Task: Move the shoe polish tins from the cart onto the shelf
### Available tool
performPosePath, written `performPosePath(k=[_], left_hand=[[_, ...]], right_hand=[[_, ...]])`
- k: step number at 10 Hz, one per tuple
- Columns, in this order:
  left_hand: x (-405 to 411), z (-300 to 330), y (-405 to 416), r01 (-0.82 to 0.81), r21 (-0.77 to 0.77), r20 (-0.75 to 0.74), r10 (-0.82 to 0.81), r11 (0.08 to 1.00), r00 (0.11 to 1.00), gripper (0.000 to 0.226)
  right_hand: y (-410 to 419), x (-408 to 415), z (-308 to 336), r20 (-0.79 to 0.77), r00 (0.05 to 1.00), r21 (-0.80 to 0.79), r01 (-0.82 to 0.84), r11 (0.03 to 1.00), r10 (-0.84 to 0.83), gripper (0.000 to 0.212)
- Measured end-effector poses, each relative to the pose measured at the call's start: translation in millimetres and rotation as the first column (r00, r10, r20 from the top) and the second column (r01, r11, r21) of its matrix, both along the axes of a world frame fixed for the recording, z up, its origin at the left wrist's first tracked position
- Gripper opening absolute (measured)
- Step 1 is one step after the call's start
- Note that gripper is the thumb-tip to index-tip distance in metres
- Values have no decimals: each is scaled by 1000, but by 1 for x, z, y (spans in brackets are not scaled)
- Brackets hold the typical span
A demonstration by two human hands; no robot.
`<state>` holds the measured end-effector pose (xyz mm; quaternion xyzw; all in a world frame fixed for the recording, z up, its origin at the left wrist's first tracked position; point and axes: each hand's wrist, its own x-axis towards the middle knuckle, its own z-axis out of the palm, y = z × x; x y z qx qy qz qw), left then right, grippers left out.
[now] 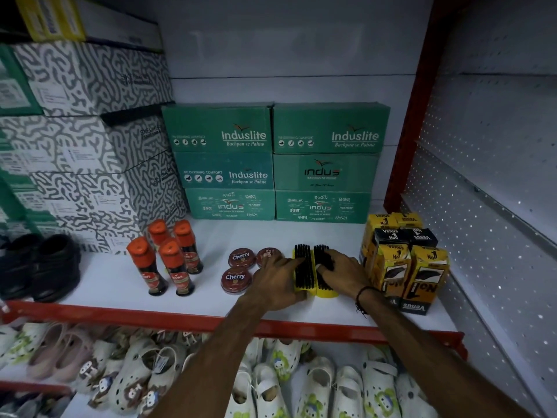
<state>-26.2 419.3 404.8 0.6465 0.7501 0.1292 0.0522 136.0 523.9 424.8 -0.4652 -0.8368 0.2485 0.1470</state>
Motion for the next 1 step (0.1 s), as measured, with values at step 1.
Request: performPosePath(k=[1], left_hand=[[-12, 11, -3, -49, 111, -13, 50, 993, 999, 92]], right_hand=[[0, -10, 17, -19, 1000, 133, 19, 991, -17, 68]])
